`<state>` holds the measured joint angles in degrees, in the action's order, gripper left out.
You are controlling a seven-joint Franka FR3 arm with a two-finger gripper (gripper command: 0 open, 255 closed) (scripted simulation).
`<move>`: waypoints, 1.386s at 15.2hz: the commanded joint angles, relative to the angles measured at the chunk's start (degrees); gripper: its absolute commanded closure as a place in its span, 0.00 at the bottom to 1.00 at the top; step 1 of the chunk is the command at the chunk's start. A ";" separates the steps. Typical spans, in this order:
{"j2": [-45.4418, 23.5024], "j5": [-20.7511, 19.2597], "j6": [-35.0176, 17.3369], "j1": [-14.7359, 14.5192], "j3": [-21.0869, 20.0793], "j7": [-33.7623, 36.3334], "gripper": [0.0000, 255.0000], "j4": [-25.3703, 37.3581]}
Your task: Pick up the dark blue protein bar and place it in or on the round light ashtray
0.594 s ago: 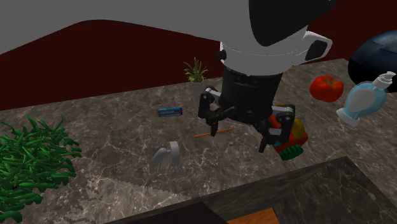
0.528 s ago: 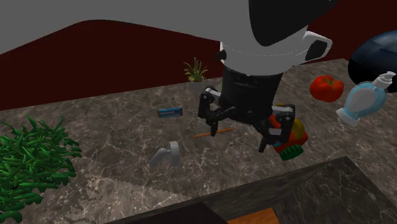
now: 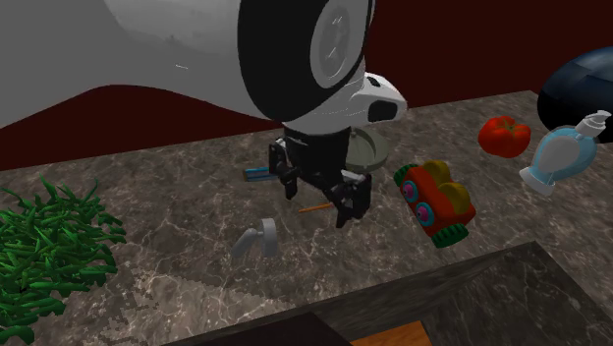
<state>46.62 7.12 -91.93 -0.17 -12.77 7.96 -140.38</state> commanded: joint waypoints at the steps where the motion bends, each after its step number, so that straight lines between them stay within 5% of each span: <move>1: -1.70 2.42 -2.59 0.30 -3.12 5.35 0.00 -0.44; 13: -18.36 10.10 -20.14 4.96 -22.21 35.48 0.00 2.61; 17: -27.31 7.84 -26.19 8.64 -29.07 46.77 0.00 6.53; 21: -38.49 0.73 -31.56 12.71 -35.71 60.38 0.00 11.70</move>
<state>10.79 9.76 -122.15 11.65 -46.95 64.51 -129.81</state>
